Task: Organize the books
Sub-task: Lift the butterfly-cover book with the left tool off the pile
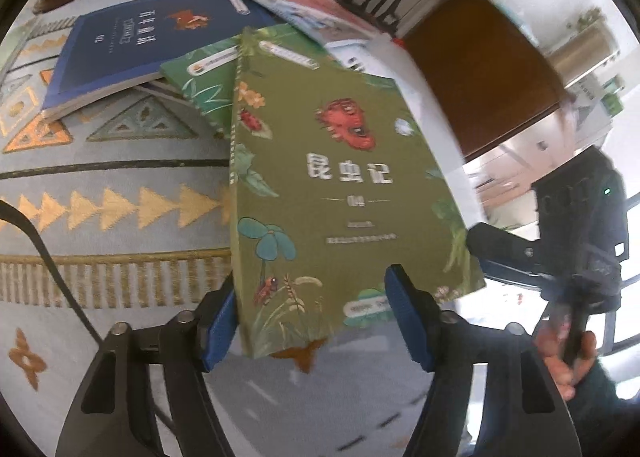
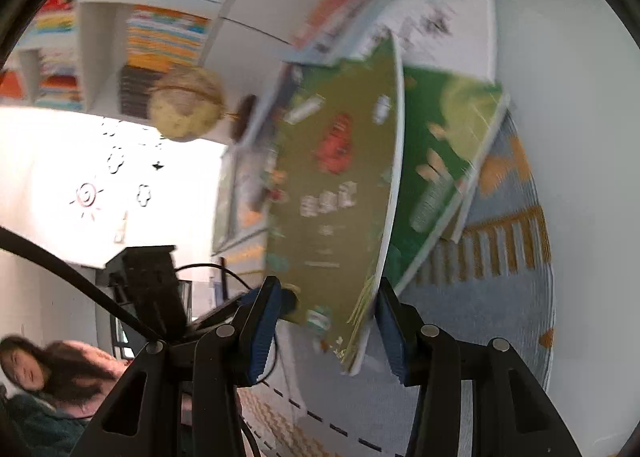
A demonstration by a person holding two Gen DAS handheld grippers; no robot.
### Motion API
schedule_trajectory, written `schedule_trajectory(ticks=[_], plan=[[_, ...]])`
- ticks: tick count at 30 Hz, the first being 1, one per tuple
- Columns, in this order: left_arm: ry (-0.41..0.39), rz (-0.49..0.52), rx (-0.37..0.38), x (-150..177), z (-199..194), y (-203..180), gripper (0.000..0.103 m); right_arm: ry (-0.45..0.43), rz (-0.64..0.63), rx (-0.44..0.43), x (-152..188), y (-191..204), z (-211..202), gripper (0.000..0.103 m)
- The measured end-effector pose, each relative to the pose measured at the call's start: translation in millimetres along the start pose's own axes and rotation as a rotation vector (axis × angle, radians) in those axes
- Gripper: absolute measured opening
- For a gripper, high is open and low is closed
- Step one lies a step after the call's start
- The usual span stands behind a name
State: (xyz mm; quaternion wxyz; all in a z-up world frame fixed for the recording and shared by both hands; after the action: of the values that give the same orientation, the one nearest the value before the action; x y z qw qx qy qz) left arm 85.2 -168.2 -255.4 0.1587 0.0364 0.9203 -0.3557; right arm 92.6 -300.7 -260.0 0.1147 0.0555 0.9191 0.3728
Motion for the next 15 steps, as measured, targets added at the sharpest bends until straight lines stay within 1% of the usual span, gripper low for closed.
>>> schedule_trajectory(ticks=[2, 5, 8, 10, 12, 15], plan=[[-0.021, -0.024, 0.06, -4.8, -7.1, -10.1, 0.063, -0.023, -0.024, 0.016, -3.6, 3.0, -3.0, 0.047], [-0.03, -0.045, 0.121, -12.8, -14.6, -22.6, 0.063, -0.034, -0.008, 0.044, -5.1, -5.9, 0.1, 0.047], [-0.022, -0.054, 0.157, -18.8, -15.7, -31.0, 0.063, -0.039, 0.04, 0.039, -4.8, -18.6, 1.7, 0.047], [-0.017, -0.075, 0.181, -21.0, -13.5, -35.1, 0.063, -0.032, 0.059, 0.056, -3.8, -26.8, 4.9, 0.047], [-0.02, -0.081, 0.178, -23.0, -12.1, -37.7, 0.063, -0.028, 0.071, 0.054, -2.0, -32.0, 6.8, 0.047], [-0.028, -0.057, 0.141, -27.5, -8.6, -41.4, 0.067, -0.019, 0.096, 0.026, 0.7, -33.1, 10.6, 0.047]])
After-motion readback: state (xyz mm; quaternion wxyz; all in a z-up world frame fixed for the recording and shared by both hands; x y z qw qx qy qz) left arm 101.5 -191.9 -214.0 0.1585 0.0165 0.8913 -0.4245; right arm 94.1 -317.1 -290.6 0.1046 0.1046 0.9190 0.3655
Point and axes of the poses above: each gripper's, at about its wrist camera, not at the fingertips, and z roughly the way its jaws point, y to its left, x to its underside, the point moved 9 cm from there along z, roughly the way its jaws point, and after that the axes turned 10 degrees about x, right-handed, at the moved point
